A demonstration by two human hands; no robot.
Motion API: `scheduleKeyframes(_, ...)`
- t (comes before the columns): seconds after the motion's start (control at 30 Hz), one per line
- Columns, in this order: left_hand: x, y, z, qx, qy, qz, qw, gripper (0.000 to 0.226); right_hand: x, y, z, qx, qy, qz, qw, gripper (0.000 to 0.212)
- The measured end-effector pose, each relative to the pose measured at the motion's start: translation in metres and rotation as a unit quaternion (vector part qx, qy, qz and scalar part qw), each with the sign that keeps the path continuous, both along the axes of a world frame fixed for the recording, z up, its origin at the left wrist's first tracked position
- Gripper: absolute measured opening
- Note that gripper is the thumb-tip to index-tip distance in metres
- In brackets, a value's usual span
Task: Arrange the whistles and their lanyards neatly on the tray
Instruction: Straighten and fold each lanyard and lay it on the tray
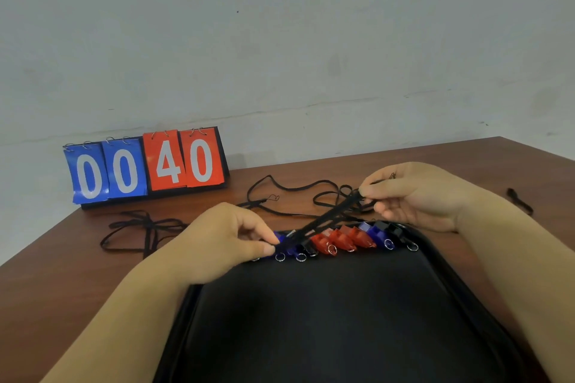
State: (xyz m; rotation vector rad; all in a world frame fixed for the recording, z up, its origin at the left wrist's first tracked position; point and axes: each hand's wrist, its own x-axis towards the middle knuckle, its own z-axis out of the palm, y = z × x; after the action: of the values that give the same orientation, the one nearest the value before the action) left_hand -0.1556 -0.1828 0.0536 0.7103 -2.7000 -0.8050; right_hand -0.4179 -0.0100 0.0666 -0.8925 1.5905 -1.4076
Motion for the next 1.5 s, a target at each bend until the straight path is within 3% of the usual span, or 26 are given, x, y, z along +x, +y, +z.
scheduleKeyframes(0.2, -0.004, 0.017, -0.002, 0.012, -0.118, -0.054, 0.991, 0.006, 0.013, 0.021, -0.003, 0.090, 0.238, 0.000, 0.967, 0.004)
scheduleKeyframes(0.3, -0.007, 0.033, 0.001, -0.013, -0.169, -0.070, 0.983, 0.006, 0.020, 0.048, -0.001, 0.130, 0.391, 0.041, 0.910, 0.005)
scheduleKeyframes(0.37, -0.005, 0.047, -0.001, -0.003, -0.179, -0.086, 0.980, 0.006, 0.024, 0.071, -0.001, 0.147, 0.438, 0.077, 0.883, 0.005)
scheduleKeyframes(0.77, 0.016, 0.107, -0.004, -0.039, -0.204, -0.066, 0.976, 0.010, 0.053, 0.132, -0.016, 0.191, 0.499, 0.177, 0.826, 0.015)
scheduleKeyframes(1.0, 0.006, 0.125, -0.008, -0.106, -0.135, 0.015, 0.985, 0.016, 0.059, 0.120, -0.009, 0.179, 0.525, 0.115, 0.824, 0.030)
scheduleKeyframes(1.17, 0.000, 0.133, -0.015, -0.084, -0.133, 0.000, 0.988, 0.018, 0.066, 0.110, -0.018, 0.197, 0.545, 0.170, 0.797, 0.032)
scheduleKeyframes(1.5, 0.008, 0.139, -0.011, -0.016, -0.159, -0.064, 0.985, 0.016, 0.070, 0.113, -0.019, 0.180, 0.493, 0.276, 0.805, 0.026)
